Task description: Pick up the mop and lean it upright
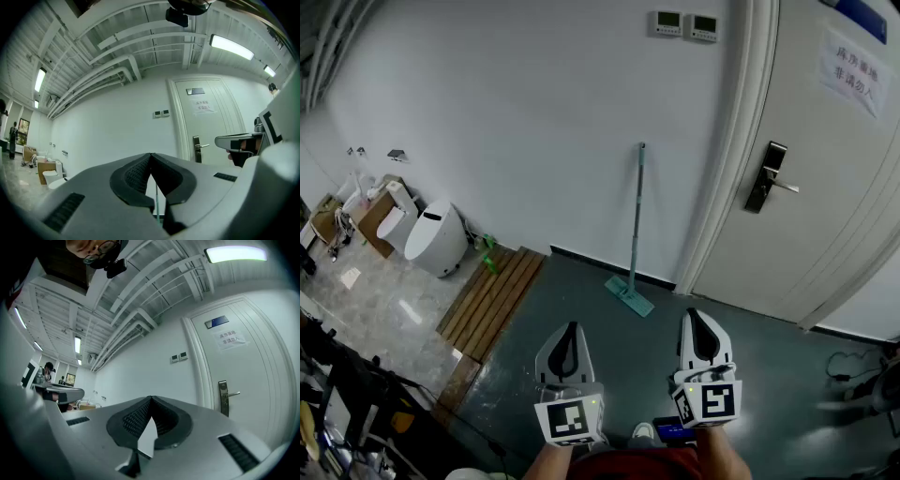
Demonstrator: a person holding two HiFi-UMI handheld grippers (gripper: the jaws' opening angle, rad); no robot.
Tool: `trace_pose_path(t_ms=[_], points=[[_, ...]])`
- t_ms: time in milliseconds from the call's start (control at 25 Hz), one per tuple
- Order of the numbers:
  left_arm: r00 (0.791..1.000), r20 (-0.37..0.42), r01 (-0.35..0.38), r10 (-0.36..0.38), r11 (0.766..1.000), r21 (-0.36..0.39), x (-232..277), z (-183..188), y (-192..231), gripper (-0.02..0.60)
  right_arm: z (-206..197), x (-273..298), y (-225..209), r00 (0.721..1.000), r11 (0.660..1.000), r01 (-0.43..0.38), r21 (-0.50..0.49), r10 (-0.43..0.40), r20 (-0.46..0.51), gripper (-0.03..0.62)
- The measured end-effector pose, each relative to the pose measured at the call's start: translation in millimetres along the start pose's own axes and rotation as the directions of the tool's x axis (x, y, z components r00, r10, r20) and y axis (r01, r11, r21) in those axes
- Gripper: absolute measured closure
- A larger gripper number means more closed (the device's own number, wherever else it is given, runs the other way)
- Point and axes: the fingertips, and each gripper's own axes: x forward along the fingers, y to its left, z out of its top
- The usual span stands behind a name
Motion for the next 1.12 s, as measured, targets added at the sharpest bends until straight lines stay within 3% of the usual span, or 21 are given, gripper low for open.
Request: trace_pose_path(t_ms=[520, 760, 1120], points=[[1.000, -0.003, 0.019, -0.019, 1.000, 0.020, 29, -2, -38, 0.568, -3, 10, -40, 1.000, 1.000, -0.001, 0.009, 0.001, 0.009, 0.577], [0.999, -0.014, 0.048, -0.048, 0.998, 0.033, 51, -6, -72, 0.568, -6, 13, -76, 1.000, 1.000, 0.011, 0.028, -0.011, 0.001, 0.577], [0.999, -0.019, 0.036, -0.035, 0.998, 0.057, 78, -12, -108, 0.568, -12, 18, -124, 1.000, 0.999, 0.002, 0.039, -0.003, 0.009, 0.577]])
